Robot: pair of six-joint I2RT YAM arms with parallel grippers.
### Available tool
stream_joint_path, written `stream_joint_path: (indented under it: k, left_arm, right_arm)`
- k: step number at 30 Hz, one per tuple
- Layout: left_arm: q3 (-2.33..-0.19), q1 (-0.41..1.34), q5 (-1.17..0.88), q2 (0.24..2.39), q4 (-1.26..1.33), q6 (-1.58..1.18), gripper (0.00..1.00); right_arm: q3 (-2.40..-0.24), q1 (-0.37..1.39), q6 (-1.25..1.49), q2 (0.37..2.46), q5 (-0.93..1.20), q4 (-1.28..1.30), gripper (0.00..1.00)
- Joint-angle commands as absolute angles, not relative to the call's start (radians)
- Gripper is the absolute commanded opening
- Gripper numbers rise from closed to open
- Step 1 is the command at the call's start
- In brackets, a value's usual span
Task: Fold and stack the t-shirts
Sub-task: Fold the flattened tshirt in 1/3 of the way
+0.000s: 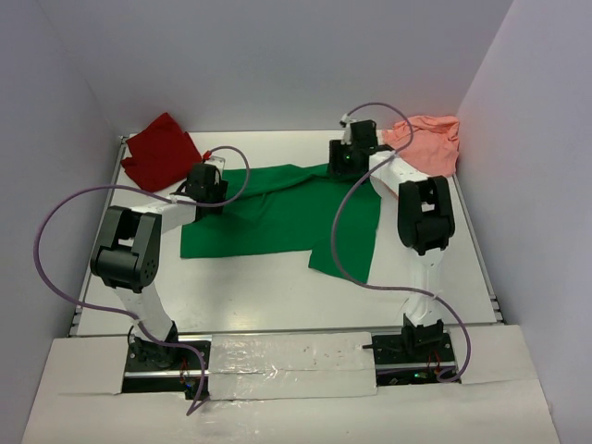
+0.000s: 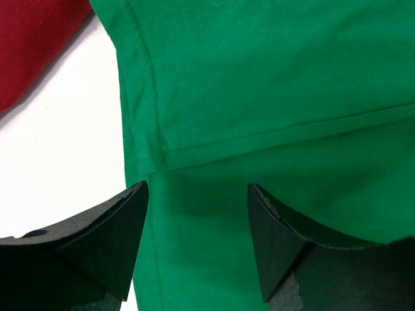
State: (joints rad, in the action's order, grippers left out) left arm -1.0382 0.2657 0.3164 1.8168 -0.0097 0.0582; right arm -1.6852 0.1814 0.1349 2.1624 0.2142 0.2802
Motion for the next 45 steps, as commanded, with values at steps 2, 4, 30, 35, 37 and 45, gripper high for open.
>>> stream_joint_path:
  k: [2, 4, 30, 35, 37, 45]
  left_arm:
    - [-1.037, 0.27, 0.308, 1.812, 0.031, 0.063, 0.71]
    - [-1.032, 0.27, 0.307, 1.807, 0.034, 0.064, 0.71]
    - [-1.029, 0.272, 0.302, 1.792, 0.035, 0.067, 0.71]
    - [-1.031, 0.272, 0.298, 1.793, 0.035, 0.067, 0.71]
    - [-1.032, 0.272, 0.298, 1.796, 0.035, 0.067, 0.71]
    - [-1.037, 0.273, 0.301, 1.804, 0.035, 0.067, 0.71]
  right_arm:
    - [-1.649, 0.279, 0.019, 2.062, 0.146, 0.276, 0.6]
    - [-1.646, 0.294, 0.011, 2.065, 0.14, 0.281, 0.6]
    - [-1.6, 0.367, -0.15, 2.048, -0.206, 0.233, 0.51]
    - [-1.624, 0.373, -0.173, 2.068, -0.238, 0.248, 0.5]
    - [-1.632, 0.377, -0.195, 2.08, -0.279, 0.249, 0.5]
    - [-1.646, 0.408, -0.242, 2.114, -0.347, 0.238, 0.49]
